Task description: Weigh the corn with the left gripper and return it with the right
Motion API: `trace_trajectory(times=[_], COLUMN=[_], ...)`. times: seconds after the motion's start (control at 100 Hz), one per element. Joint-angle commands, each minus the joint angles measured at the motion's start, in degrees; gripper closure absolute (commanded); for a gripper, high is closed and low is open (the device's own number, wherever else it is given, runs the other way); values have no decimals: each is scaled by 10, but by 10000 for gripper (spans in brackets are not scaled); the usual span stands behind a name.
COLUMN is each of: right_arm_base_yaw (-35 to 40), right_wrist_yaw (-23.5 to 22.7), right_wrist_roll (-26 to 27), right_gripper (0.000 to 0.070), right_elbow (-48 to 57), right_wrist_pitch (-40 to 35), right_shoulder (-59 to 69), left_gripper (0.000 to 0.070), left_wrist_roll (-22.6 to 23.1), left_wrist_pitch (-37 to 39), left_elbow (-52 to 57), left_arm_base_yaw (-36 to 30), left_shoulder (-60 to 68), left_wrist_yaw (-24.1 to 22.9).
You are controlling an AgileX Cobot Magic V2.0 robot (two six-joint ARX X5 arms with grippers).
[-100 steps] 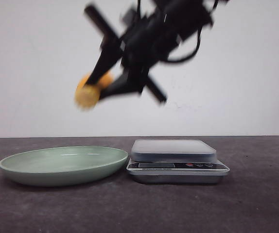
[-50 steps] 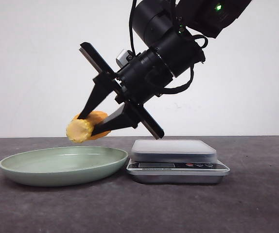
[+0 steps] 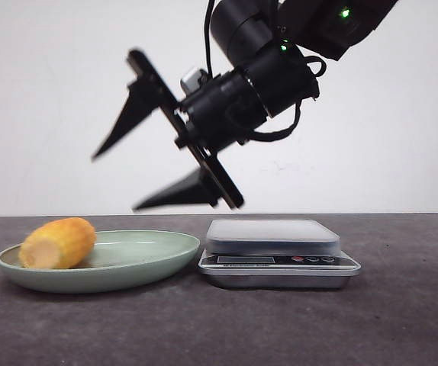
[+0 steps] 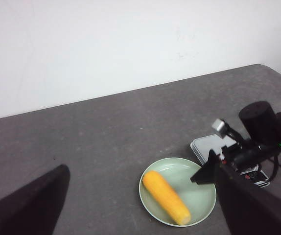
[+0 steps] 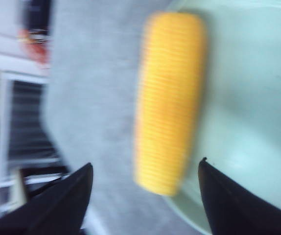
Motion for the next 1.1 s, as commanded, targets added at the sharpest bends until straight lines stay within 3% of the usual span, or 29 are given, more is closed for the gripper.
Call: trace_trajectory(times=[0.0, 0.07, 0.15, 0.38, 0.49, 0.62, 0.78, 0.82, 0.85, 0.91, 0.92, 0.95, 1.09], right_arm_base_yaw=[-10, -21, -28, -29, -29, -29, -29, -29, -29, -28, -28, -26, -22], right_wrist_yaw=[-46, -69, -51, 66, 166, 336, 495, 516, 523, 520, 517, 511, 511], right_wrist_roll=[15, 14, -17, -246, -341, -446, -485, -485, -488, -499, -501, -509, -533], right_gripper=[678, 696, 696, 696, 696, 696, 696, 696, 696, 696, 696, 696, 696], right_elbow=[7, 7, 7, 7, 7, 7, 7, 7, 7, 5, 5, 5, 5], right_wrist_pitch=[52, 89, 103, 46, -64, -243, -445, -481, -501, -518, -519, -519, -508], right_shoulder=[-7, -29, -70, -240, -329, -435, -542, -567, -586, -623, -629, -647, -723], left_gripper=[148, 148, 148, 148, 148, 149, 160, 214, 318, 682, 700, 677, 700], left_wrist_roll=[-3, -5, -6, -36, -36, -43, -89, -92, -94, -96, -96, -98, -97], left_wrist_pitch=[-3, -9, -13, -12, -12, -10, 16, 25, 33, 55, 59, 75, 137], left_elbow=[10, 10, 10, 7, -1, -14, -38, -45, -50, -59, -61, -64, -80], left_arm_base_yaw=[-3, -3, -3, -3, -3, -3, -3, -3, -3, -3, -3, -3, -3], left_shoulder=[4, 4, 4, 4, 4, 4, 4, 4, 4, 4, 4, 4, 4], left_wrist_yaw=[-2, -2, -2, -2, -2, -2, -2, -1, 1, 15, 18, 28, 62])
